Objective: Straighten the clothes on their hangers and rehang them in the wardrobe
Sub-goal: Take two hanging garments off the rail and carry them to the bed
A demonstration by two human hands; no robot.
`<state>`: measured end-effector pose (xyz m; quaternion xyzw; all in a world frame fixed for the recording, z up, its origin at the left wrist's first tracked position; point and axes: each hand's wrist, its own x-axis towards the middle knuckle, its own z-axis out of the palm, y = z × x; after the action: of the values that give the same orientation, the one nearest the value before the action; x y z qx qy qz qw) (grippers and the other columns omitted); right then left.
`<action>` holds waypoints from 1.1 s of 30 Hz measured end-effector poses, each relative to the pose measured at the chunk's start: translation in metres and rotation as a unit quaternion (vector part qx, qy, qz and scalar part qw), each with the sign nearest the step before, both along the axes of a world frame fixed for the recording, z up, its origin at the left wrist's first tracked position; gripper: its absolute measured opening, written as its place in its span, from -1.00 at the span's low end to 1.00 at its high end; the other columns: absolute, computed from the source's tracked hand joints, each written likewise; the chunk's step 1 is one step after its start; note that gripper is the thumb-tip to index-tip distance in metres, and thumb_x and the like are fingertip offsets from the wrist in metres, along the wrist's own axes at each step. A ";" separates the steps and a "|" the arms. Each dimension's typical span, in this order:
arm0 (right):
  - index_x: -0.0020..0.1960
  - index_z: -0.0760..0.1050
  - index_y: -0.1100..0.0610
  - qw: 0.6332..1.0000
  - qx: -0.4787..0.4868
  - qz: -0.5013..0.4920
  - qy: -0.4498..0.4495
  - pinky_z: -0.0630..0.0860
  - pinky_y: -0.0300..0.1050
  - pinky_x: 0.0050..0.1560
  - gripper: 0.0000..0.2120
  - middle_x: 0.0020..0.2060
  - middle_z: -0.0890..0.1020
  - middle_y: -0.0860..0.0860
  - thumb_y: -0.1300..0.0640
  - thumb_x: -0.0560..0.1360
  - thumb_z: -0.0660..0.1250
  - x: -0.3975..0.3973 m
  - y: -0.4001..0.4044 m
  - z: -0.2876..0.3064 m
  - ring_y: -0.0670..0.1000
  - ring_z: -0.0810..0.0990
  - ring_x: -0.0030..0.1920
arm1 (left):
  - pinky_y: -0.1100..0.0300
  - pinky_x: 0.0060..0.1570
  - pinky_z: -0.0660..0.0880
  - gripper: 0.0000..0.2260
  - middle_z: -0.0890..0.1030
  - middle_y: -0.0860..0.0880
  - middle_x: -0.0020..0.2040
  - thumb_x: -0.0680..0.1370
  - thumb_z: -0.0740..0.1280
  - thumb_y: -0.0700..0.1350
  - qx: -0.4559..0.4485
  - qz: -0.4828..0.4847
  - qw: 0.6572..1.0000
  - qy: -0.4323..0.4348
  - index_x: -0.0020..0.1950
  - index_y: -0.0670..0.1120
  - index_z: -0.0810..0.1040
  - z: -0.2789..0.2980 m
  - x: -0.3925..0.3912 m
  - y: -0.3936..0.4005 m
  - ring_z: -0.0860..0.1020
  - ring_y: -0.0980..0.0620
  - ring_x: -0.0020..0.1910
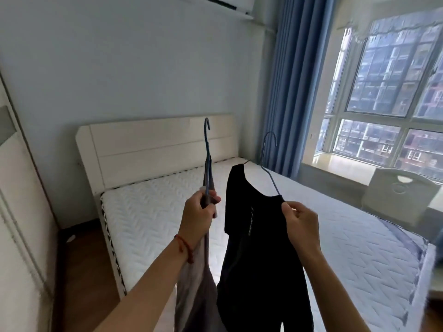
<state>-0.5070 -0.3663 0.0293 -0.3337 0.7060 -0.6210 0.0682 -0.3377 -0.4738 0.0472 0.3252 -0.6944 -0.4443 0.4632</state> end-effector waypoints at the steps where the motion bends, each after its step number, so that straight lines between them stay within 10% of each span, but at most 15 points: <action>1: 0.04 0.58 0.19 1.000 0.010 -0.018 -0.010 0.46 -0.22 -0.12 -0.81 -0.13 0.62 0.01 0.16 0.55 0.22 0.000 -0.002 -0.019 -0.10 0.54 -0.19 | 0.52 -0.42 0.39 -0.77 0.53 -0.04 -0.23 0.43 0.12 -0.50 0.020 -0.009 1.000 -0.008 -0.09 -0.29 0.51 -0.016 -0.006 -0.002 0.49 0.32 -0.47; 13: -0.10 0.47 0.20 0.956 0.182 -0.102 -0.206 0.40 -0.06 -0.07 -0.87 -0.27 0.55 0.03 0.21 0.56 0.16 0.015 -0.009 -0.238 0.13 0.53 -0.11 | 0.58 -0.35 0.37 -0.78 0.53 0.04 -0.28 0.48 0.20 -0.42 0.253 -0.062 0.947 -0.186 -0.19 -0.13 0.50 -0.231 -0.048 -0.035 0.48 0.04 -0.17; 19: 0.00 0.47 0.22 0.942 0.211 -0.101 -0.239 0.35 -0.12 -0.06 -0.85 -0.23 0.53 0.01 0.18 0.57 0.15 0.017 -0.010 -0.274 0.08 0.51 -0.10 | 0.20 -0.04 0.35 -0.72 0.55 -0.16 -0.14 0.48 0.25 -0.35 0.311 -0.048 0.909 -0.275 -0.36 -0.04 0.45 -0.294 -0.049 -0.039 0.50 -0.03 -0.03; 25: 0.25 0.42 0.17 0.897 0.384 0.011 -0.218 0.35 -0.18 -0.04 -0.72 -0.12 0.53 0.00 0.18 0.56 0.17 0.038 -0.026 -0.303 0.00 0.49 -0.07 | 0.19 0.26 0.32 -0.64 0.50 -0.17 0.30 0.51 0.27 -0.19 0.325 -0.023 0.861 -0.390 0.30 -0.18 0.44 -0.311 -0.019 -0.044 0.45 -0.11 0.30; 33: 0.33 0.39 0.15 0.832 0.492 0.195 -0.163 0.41 -0.16 0.10 -0.63 0.24 0.54 0.09 0.16 0.53 0.17 0.109 -0.063 -0.298 0.06 0.51 0.17 | 0.20 0.20 0.37 -0.68 0.53 -0.16 0.28 0.52 0.22 -0.13 0.272 -0.020 0.815 -0.511 0.26 -0.16 0.47 -0.309 0.117 -0.038 0.47 -0.08 0.28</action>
<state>-0.3983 -0.4296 -0.2690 -0.2806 0.8170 -0.2106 0.4577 -0.2210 -0.5114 -0.2623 0.6039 -0.6888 -0.3940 -0.0746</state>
